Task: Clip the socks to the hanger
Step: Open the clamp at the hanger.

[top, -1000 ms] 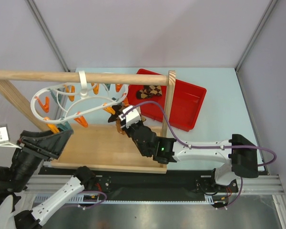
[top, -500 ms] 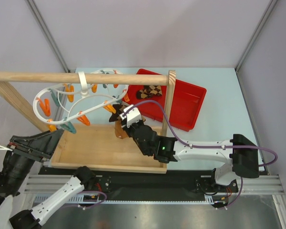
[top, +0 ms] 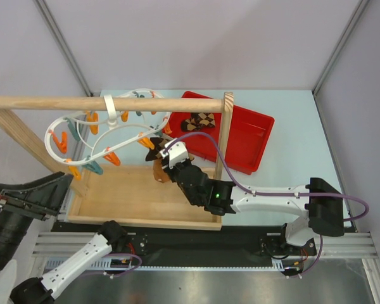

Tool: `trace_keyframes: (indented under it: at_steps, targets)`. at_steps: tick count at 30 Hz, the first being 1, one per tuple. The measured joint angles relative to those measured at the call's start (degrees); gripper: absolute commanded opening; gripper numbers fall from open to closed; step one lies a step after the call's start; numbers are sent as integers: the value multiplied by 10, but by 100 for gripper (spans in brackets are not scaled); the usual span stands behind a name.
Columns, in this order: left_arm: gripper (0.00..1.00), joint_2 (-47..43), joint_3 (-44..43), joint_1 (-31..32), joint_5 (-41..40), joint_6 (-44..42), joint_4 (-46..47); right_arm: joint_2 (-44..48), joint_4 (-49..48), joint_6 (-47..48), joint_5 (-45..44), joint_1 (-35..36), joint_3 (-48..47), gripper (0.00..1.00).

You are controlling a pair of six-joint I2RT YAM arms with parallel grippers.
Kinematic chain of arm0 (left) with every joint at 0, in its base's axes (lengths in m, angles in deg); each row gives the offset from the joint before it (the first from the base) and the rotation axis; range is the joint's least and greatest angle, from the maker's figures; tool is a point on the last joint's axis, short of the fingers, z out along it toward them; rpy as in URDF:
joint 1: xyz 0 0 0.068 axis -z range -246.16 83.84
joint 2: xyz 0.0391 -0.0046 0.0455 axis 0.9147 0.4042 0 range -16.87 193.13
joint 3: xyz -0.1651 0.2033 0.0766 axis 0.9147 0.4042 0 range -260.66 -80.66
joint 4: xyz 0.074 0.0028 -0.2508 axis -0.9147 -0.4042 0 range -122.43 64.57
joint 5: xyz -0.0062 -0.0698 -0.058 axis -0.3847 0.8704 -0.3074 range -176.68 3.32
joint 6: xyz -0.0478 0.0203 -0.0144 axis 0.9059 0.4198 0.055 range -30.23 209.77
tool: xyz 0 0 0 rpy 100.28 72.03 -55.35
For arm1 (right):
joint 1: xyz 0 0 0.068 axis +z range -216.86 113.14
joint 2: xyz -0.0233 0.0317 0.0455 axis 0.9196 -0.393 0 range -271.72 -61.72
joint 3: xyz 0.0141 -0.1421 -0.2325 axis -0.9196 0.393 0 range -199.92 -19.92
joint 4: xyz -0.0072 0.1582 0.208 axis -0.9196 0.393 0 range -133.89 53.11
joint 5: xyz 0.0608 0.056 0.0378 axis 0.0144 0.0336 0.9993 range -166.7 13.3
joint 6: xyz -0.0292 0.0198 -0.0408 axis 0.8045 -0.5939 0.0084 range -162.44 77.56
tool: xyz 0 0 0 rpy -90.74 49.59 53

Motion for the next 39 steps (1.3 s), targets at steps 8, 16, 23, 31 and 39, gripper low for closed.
trace_keyframes:
  at_steps: [8,16,23,31,39]
  targets:
    - [73,63,-23,1,33,-92,-7,2,7,-6,1,0,0,36]
    - [67,89,-41,2,38,-121,-32,7,11,-9,1,0,0,36]
    - [59,76,-42,3,9,-142,-46,7,16,-10,2,0,0,36]
    - [61,66,-29,42,-13,-173,-40,8,16,-10,3,0,1,36]
    - [66,58,-17,110,-67,-169,-41,17,15,-10,5,-2,16,36]
